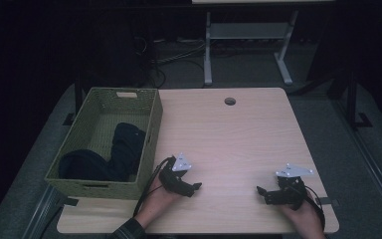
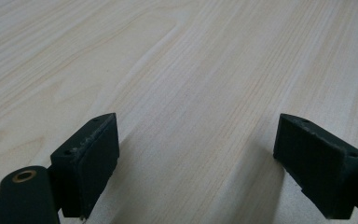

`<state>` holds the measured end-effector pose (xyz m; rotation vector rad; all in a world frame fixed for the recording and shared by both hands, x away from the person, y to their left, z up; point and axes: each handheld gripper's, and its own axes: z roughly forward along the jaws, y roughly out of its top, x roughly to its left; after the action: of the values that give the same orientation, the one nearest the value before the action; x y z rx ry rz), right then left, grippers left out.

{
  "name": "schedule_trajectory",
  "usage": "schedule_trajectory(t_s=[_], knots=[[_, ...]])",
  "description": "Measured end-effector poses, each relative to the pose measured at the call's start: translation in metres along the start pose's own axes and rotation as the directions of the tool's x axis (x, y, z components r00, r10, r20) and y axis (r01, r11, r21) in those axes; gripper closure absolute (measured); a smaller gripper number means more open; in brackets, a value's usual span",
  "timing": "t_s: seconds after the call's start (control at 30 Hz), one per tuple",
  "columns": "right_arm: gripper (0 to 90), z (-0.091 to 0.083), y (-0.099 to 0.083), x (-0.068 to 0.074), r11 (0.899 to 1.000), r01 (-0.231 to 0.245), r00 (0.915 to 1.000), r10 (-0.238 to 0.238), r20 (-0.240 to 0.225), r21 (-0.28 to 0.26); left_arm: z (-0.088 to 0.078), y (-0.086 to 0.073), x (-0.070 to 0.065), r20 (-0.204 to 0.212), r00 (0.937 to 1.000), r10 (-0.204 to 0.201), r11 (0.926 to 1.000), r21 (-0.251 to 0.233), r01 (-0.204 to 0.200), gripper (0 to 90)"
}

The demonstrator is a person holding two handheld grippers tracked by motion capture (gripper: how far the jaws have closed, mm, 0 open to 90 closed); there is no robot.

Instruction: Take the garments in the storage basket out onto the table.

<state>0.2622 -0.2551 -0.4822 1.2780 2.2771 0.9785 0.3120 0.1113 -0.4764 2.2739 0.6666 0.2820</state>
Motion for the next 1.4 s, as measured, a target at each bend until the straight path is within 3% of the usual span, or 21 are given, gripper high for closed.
schedule_trajectory(t_s=[0.23, 0.73, 1.4], knots=[[8.0, 0.0, 0.0, 0.0, 1.0, 0.0, 1.0, 0.0, 0.0, 0.0, 0.0, 0.003, -0.001, 0.003, 1.0, 0.0, 0.9997, 0.024, 0.0, 14.1], [8.0, 0.0, 0.0, 0.0, 1.0, 0.0, 1.0, 0.0, 0.0, 0.0, -0.007, 0.01, 0.0, 0.027, 0.9993, -0.025, 0.9996, 0.016, 0.024, 14.3], [8.0, 0.0, 0.0, 0.0, 1.0, 0.001, 1.0, -0.001, 0.0, 0.0, -0.02, 0.027, 0.001, 0.034, 0.9993, 0.013, 0.9991, 0.039, -0.014, 14.3]])
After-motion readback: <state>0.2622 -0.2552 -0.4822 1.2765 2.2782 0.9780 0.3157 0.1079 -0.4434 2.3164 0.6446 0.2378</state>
